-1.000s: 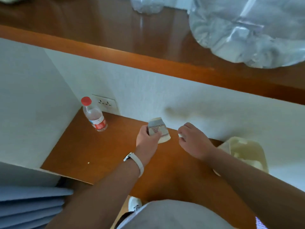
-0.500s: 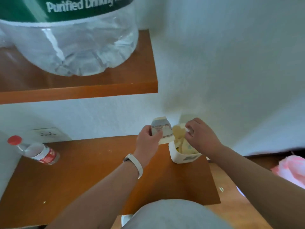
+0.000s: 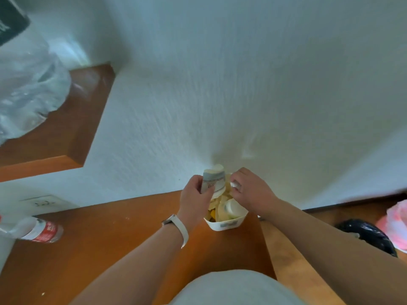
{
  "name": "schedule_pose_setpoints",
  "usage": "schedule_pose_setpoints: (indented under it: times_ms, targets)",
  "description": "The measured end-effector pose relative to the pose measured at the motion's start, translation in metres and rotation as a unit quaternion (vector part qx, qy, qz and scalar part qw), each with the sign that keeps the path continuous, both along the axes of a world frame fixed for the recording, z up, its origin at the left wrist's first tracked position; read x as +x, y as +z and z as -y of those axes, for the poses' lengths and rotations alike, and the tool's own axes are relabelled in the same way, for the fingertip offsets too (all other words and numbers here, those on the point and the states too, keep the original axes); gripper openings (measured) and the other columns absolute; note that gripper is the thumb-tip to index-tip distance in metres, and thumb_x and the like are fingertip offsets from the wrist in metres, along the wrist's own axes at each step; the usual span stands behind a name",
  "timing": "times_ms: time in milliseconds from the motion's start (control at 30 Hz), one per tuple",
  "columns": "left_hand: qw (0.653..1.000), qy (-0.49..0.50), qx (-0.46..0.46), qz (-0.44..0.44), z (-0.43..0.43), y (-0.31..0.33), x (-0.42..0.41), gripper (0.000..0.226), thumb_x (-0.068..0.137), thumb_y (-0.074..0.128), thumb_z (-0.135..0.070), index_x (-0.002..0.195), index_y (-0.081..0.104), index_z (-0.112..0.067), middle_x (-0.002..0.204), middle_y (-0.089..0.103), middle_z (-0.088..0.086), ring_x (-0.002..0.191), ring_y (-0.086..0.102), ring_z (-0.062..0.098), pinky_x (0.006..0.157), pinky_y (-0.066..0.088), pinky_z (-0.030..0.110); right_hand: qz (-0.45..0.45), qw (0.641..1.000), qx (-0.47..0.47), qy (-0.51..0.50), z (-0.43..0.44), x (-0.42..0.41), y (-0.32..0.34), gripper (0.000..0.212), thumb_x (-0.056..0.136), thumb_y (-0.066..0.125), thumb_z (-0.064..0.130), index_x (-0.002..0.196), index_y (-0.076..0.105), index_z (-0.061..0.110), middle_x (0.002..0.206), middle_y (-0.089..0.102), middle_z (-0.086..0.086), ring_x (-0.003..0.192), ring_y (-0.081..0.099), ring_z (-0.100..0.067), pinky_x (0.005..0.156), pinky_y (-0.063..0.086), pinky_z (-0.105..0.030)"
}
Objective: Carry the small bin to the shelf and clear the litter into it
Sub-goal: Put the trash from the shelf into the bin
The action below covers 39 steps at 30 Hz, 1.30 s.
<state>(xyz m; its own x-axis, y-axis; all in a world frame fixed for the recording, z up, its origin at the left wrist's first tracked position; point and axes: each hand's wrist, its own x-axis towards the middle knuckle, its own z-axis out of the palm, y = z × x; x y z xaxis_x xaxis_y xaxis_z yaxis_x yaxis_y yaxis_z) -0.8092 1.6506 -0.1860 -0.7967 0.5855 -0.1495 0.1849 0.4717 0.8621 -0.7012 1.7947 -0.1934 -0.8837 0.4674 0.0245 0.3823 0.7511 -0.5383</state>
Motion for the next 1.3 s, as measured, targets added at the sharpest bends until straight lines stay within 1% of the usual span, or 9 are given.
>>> schedule_pose_setpoints:
  times_ms: [200,367,433,567,667,900,1100,1200,1300]
  targets:
    - [0.995,0.000,-0.075,-0.068,-0.017,-0.008,0.005,0.013,0.089,0.065,-0.026,0.098,0.055,-0.025,0.083,0.062,-0.010,0.072,0.059,0.006,0.056,0.043,0.013,-0.004,0.996,0.018,0.088,-0.027,-0.012,-0.016,0.011,0.085,0.059,0.019,0.093,0.060,0.012,0.091,0.057,-0.004,0.082,0.055,-0.021,0.072,0.047,-0.037]
    - [0.991,0.027,-0.098,-0.088,-0.022,-0.013,0.006,0.024,0.086,0.067,-0.023,0.107,0.056,-0.027,0.096,0.061,-0.013,0.086,0.057,0.005,0.067,0.043,0.014,-0.029,0.993,-0.003,0.117,-0.037,-0.017,-0.021,0.009,0.079,0.066,0.016,0.085,0.060,0.012,0.085,0.057,-0.005,0.079,0.055,-0.025,0.070,0.047,-0.041]
    - [0.991,0.028,-0.097,-0.089,-0.021,-0.014,0.008,0.027,0.086,0.068,-0.023,0.110,0.057,-0.028,0.099,0.061,-0.012,0.090,0.057,0.006,0.073,0.046,0.018,-0.036,0.992,-0.021,0.118,-0.039,-0.016,-0.022,0.012,0.080,0.066,0.020,0.089,0.061,0.014,0.089,0.058,-0.003,0.083,0.055,-0.023,0.074,0.046,-0.039]
    - [0.992,0.014,-0.089,-0.088,-0.019,-0.011,0.010,0.024,0.089,0.065,-0.027,0.108,0.052,-0.033,0.094,0.061,-0.019,0.085,0.059,0.000,0.070,0.050,0.018,-0.050,0.991,-0.064,0.106,-0.040,-0.015,-0.022,0.023,0.084,0.065,0.026,0.104,0.061,0.017,0.098,0.056,0.001,0.089,0.052,-0.017,0.079,0.046,-0.033]
    - [0.992,0.013,-0.091,-0.082,-0.014,-0.007,0.015,0.021,0.090,0.065,-0.026,0.109,0.055,-0.025,0.093,0.061,-0.017,0.084,0.060,0.001,0.069,0.053,0.018,-0.044,0.990,-0.079,0.106,-0.041,-0.015,-0.021,0.036,0.085,0.064,0.031,0.118,0.056,0.019,0.107,0.056,0.003,0.096,0.053,-0.015,0.084,0.047,-0.033]
    - [0.992,-0.040,-0.078,-0.093,0.002,0.001,0.031,0.007,0.088,0.067,-0.027,0.094,0.066,-0.024,0.082,0.065,-0.012,0.076,0.060,0.003,0.064,0.048,0.015,-0.036,0.986,-0.078,0.146,-0.030,-0.014,-0.018,0.043,0.084,0.065,0.034,0.124,0.057,0.020,0.110,0.064,0.003,0.096,0.060,-0.017,0.090,0.045,-0.038]
    - [0.975,-0.086,-0.116,-0.168,0.018,-0.011,0.035,0.022,0.094,0.053,-0.045,0.107,0.065,-0.033,0.096,0.063,-0.023,0.099,0.047,-0.009,0.090,0.034,0.022,-0.031,0.978,-0.102,0.177,-0.021,-0.016,-0.017,0.035,0.084,0.063,0.029,0.118,0.061,0.022,0.112,0.065,0.005,0.099,0.059,-0.013,0.091,0.047,-0.036]
    - [0.963,-0.118,-0.126,-0.205,0.024,-0.017,0.036,0.030,0.096,0.046,-0.049,0.114,0.063,-0.031,0.103,0.064,-0.021,0.102,0.051,-0.003,0.099,0.034,0.027,-0.037,0.977,-0.091,0.187,-0.021,-0.016,-0.017,0.032,0.085,0.064,0.023,0.117,0.061,0.020,0.113,0.061,0.007,0.095,0.057,-0.012,0.087,0.045,-0.030]
    - [0.958,-0.104,-0.122,-0.240,0.027,-0.019,0.035,0.029,0.095,0.055,-0.041,0.119,0.062,-0.026,0.115,0.064,-0.014,0.110,0.051,0.005,0.103,0.031,0.027,-0.059,0.975,-0.069,0.204,-0.018,-0.019,-0.014,0.023,0.086,0.064,0.018,0.109,0.061,0.017,0.108,0.055,0.009,0.083,0.054,-0.011,0.073,0.043,-0.023]
